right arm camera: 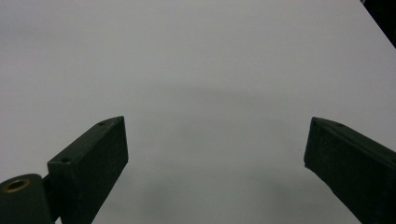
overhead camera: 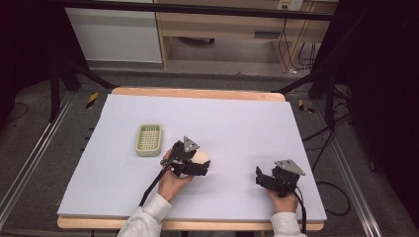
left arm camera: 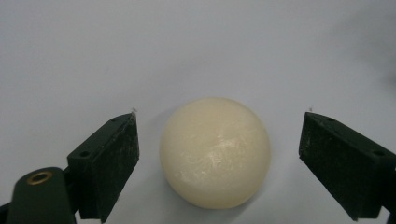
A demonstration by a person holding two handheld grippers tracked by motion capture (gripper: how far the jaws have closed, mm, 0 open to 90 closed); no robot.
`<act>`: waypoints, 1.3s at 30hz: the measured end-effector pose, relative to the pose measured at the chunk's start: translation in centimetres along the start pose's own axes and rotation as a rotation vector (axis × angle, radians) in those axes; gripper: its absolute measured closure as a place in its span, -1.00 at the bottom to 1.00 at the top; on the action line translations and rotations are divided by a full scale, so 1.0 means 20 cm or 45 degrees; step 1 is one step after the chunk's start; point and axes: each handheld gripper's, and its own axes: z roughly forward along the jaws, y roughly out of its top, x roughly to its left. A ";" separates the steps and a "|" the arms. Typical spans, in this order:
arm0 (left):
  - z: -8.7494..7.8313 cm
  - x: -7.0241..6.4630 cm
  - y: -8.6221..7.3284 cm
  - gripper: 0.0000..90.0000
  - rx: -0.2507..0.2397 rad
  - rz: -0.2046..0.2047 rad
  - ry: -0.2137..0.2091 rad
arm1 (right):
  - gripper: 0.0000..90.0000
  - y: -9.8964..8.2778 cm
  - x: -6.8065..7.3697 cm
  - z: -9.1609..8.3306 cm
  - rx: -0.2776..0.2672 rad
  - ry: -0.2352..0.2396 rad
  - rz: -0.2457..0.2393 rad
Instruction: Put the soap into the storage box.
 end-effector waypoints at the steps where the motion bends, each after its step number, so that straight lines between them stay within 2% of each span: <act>1: 0.01 0.00 0.00 -0.74 0.002 -0.004 -0.001 | -0.85 0.00 0.00 0.00 0.001 0.001 0.000; 6: 0.03 0.00 -0.01 -0.75 0.013 -0.007 -0.007 | -0.85 0.00 0.00 0.00 0.001 0.000 -0.001; 8: 0.04 -0.01 -0.01 -0.74 0.030 0.012 -0.002 | -0.85 0.00 0.00 0.00 0.001 0.000 -0.001; 17: 0.08 0.01 -0.03 -0.69 0.061 -0.020 -0.015 | -0.85 0.00 0.00 0.00 0.002 0.002 -0.001; 27: 0.11 0.01 -0.04 -0.61 0.091 -0.025 -0.009 | -0.85 0.00 0.00 0.00 0.003 0.003 -0.001; 39: 0.13 0.01 -0.04 -0.49 0.090 -0.034 -0.016 | -0.85 0.00 0.00 0.00 0.001 0.003 -0.002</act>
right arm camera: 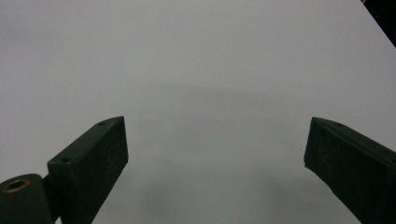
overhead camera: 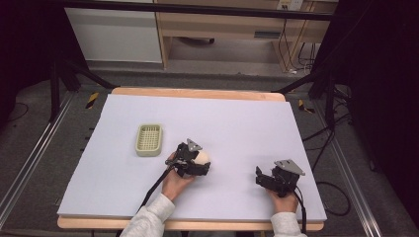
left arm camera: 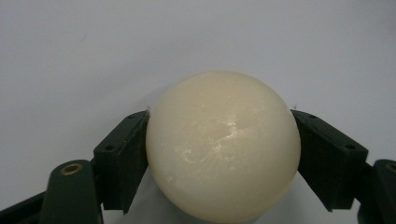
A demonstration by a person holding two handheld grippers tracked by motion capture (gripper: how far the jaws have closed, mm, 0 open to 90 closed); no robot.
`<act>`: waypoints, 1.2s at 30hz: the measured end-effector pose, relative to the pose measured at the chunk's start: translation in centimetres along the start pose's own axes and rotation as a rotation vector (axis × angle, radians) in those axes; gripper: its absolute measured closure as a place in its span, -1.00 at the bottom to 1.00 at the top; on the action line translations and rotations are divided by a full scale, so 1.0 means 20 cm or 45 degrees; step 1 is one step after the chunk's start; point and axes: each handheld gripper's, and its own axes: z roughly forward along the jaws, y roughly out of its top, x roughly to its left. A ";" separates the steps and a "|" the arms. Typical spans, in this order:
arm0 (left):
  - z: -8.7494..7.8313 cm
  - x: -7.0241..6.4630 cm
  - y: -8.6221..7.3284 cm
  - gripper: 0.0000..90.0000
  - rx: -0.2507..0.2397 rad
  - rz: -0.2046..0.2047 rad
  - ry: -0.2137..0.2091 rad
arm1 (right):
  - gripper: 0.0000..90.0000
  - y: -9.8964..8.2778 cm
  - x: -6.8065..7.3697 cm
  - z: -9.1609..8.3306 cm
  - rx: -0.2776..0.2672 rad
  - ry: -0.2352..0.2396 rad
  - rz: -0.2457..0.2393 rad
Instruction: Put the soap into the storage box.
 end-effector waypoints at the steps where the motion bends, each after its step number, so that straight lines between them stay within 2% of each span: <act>1: 0.00 0.00 0.00 -0.49 0.000 0.000 -0.001 | -0.85 0.00 0.00 0.00 0.000 -0.001 0.000; 11: 0.01 -0.01 0.00 -0.48 0.009 0.007 0.014 | -0.85 0.00 0.00 0.00 0.001 0.000 -0.002; 25: 0.01 0.00 0.00 -0.47 0.016 0.003 0.008 | -0.85 0.00 0.00 0.00 0.007 0.000 0.000; 28: 0.01 0.00 0.00 -0.47 0.032 0.018 -0.018 | -0.85 0.00 0.00 0.00 0.007 0.003 0.002; 36: -0.02 -0.01 0.01 -0.47 0.020 0.017 -0.008 | -0.85 0.00 0.00 0.00 0.006 0.002 0.001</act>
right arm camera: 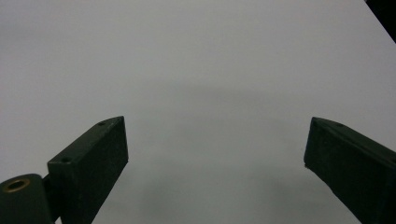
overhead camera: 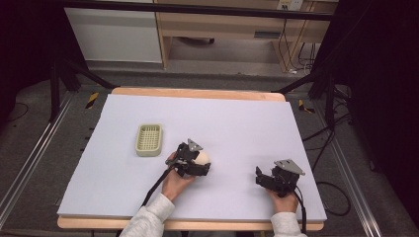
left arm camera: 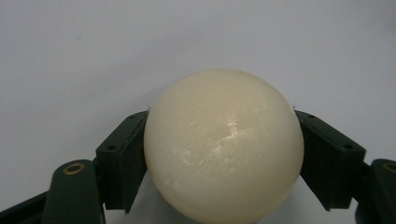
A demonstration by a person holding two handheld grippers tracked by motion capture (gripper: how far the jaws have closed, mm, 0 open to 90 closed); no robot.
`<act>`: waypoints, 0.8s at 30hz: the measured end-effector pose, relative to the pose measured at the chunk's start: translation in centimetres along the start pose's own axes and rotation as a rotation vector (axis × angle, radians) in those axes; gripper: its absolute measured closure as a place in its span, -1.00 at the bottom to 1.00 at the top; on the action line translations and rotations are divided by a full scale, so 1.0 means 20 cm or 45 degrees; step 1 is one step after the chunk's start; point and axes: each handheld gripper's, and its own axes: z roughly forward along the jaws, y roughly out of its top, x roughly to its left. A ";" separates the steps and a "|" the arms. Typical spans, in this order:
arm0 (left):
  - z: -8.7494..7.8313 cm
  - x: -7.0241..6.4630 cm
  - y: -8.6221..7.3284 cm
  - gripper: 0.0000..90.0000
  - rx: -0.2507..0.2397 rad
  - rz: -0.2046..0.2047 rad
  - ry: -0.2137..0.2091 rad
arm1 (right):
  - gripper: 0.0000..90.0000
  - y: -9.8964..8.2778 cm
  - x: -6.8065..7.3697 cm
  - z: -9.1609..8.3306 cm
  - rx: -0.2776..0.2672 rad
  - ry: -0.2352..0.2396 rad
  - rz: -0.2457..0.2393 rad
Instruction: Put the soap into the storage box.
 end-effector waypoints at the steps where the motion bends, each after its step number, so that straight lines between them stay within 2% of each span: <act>1: -0.01 0.00 0.00 -0.47 -0.001 0.001 -0.001 | -0.85 0.00 0.00 0.00 0.002 0.001 0.002; 14: -0.15 0.01 0.02 -0.47 -0.024 0.057 -0.035 | -0.85 0.00 0.00 0.00 -0.003 -0.002 -0.004; 24: -0.26 0.07 0.03 -0.47 -0.060 0.056 0.003 | -0.85 0.00 0.00 0.00 -0.001 -0.003 -0.008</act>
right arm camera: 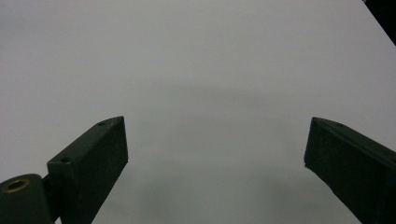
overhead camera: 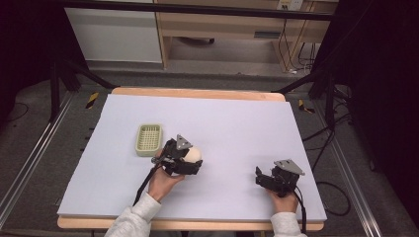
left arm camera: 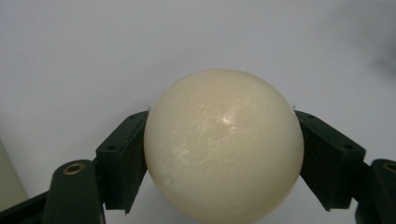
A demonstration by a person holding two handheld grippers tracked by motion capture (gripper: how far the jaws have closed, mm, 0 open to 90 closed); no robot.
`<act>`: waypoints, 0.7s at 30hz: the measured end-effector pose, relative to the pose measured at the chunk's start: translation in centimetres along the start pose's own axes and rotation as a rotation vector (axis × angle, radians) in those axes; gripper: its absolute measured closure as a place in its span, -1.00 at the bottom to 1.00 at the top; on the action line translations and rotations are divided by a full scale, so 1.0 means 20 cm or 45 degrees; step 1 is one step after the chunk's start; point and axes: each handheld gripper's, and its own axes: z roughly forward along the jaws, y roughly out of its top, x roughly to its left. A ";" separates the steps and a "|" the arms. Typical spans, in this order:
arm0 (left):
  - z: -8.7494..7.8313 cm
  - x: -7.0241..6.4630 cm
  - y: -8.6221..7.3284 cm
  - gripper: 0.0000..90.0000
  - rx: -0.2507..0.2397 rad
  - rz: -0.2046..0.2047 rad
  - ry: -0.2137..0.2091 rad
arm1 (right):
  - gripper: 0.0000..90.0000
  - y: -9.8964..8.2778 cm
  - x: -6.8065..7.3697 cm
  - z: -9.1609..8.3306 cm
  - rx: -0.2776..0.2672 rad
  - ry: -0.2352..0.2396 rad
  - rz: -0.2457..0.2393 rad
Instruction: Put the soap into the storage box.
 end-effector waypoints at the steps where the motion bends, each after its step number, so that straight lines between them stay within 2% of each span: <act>1: -0.01 0.01 0.00 -0.47 -0.004 -0.007 0.003 | -0.85 0.00 0.00 0.00 0.000 0.000 0.001; 7: -0.08 0.06 0.00 -0.47 -0.006 -0.005 0.038 | -0.85 0.00 0.00 0.00 0.000 0.000 0.001; 13: -0.13 0.12 -0.01 -0.47 -0.009 -0.035 0.044 | -0.85 0.00 0.00 0.00 0.001 -0.001 0.002; 21: -0.20 0.22 -0.03 -0.47 -0.020 -0.066 0.081 | -0.85 0.00 0.00 0.00 0.004 0.002 0.003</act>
